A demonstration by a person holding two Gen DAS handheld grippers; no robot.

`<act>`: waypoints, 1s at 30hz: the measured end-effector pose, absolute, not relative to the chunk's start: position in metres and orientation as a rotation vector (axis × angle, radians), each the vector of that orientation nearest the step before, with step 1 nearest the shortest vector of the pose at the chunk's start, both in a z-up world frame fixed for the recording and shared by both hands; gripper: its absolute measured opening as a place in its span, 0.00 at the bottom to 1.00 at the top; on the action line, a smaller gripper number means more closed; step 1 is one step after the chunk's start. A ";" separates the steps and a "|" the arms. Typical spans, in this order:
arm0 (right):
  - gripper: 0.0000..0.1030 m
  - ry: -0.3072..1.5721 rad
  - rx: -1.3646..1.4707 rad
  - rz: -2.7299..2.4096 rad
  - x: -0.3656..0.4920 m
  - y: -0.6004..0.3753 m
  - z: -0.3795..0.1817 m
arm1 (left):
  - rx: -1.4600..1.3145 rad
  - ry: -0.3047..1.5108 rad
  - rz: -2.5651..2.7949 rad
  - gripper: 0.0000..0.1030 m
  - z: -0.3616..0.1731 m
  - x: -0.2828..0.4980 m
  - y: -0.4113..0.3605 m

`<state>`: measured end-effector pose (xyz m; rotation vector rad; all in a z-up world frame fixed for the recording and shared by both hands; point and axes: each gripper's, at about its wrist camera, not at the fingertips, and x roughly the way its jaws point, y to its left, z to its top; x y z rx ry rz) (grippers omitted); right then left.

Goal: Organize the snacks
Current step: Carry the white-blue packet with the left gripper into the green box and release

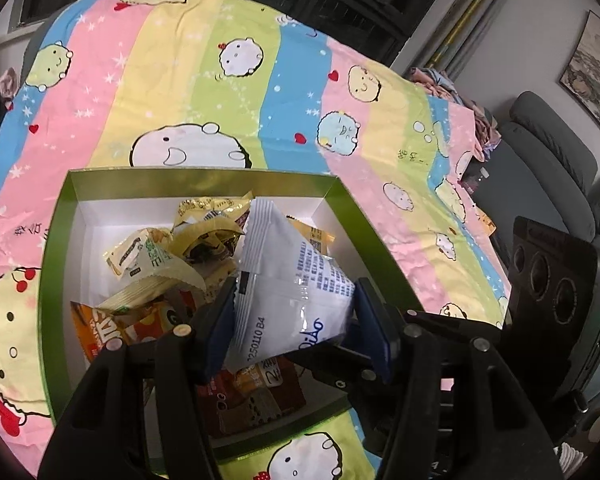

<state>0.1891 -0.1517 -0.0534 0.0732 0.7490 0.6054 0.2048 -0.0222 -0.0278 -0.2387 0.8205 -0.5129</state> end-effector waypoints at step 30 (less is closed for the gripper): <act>0.22 0.853 0.040 0.575 0.205 -0.149 -0.066 | -0.200 0.915 -0.416 0.75 -0.053 0.221 -0.025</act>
